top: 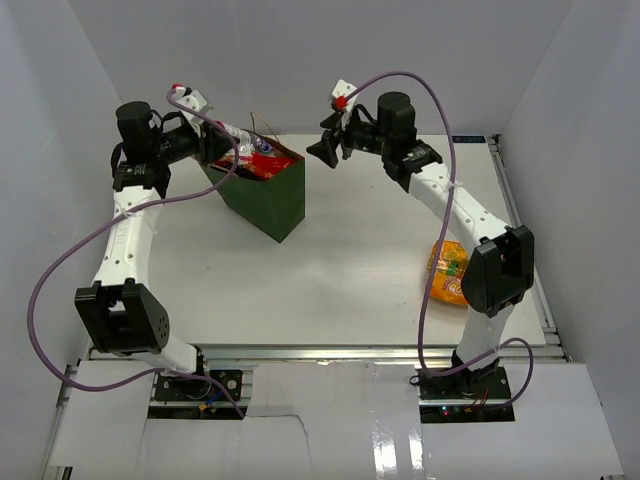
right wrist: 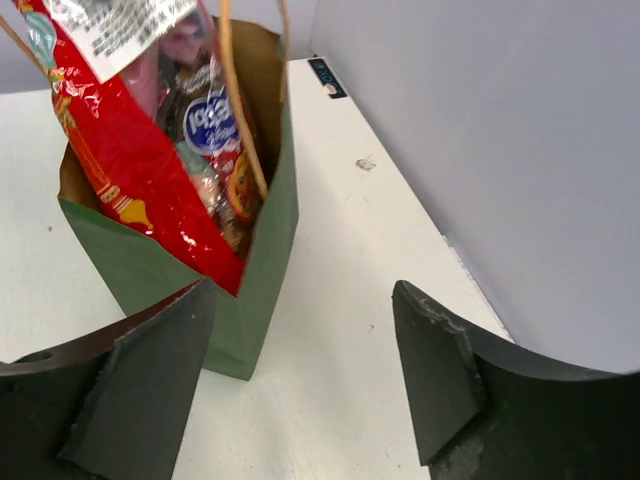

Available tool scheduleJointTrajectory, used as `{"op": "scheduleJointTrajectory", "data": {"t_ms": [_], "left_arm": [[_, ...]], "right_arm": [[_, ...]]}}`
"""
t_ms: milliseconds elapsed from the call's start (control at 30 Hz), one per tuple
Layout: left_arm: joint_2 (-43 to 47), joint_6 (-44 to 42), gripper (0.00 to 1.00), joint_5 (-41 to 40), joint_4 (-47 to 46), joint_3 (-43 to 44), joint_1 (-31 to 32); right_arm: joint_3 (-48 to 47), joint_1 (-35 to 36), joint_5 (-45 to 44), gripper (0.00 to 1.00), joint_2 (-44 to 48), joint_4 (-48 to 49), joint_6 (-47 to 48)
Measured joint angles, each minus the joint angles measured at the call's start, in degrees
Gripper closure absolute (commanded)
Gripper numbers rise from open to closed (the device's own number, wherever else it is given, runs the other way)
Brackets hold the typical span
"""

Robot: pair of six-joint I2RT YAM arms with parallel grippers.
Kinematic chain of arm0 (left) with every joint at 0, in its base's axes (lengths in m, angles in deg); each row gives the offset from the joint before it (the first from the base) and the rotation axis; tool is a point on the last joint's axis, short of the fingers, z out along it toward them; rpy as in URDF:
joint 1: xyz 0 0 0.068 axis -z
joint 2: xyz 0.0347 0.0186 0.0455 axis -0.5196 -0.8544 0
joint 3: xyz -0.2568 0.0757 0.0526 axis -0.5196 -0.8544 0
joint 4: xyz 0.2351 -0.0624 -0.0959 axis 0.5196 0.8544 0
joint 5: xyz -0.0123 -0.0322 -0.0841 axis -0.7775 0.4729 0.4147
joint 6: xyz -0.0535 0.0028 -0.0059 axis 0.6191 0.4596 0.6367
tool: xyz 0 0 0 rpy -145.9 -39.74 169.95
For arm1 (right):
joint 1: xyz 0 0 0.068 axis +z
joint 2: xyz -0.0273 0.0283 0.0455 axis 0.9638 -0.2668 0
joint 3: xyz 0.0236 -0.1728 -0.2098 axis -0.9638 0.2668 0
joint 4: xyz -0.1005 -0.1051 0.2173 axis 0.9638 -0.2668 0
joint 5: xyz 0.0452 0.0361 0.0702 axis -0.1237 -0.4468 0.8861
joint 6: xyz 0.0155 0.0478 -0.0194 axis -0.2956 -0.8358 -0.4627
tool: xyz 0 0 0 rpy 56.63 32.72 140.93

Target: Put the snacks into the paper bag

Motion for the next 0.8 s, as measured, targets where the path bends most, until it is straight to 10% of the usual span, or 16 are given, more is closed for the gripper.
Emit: {"op": "scheduleJointTrajectory", "data": {"t_ms": [233,800], "left_arm": [[0.5,4.8,0.02,0.0,-9.7,0.0,1.3],[5.8,21.2,0.02,-15.3,-20.0,5.2,2.3]], "right_arm": [[2.1,-6.5,6.1,0.03,4.5,-0.2,-2.2],[25.2,-21.2,2.8,0.10,17.2,-22.3,4.5]]}}
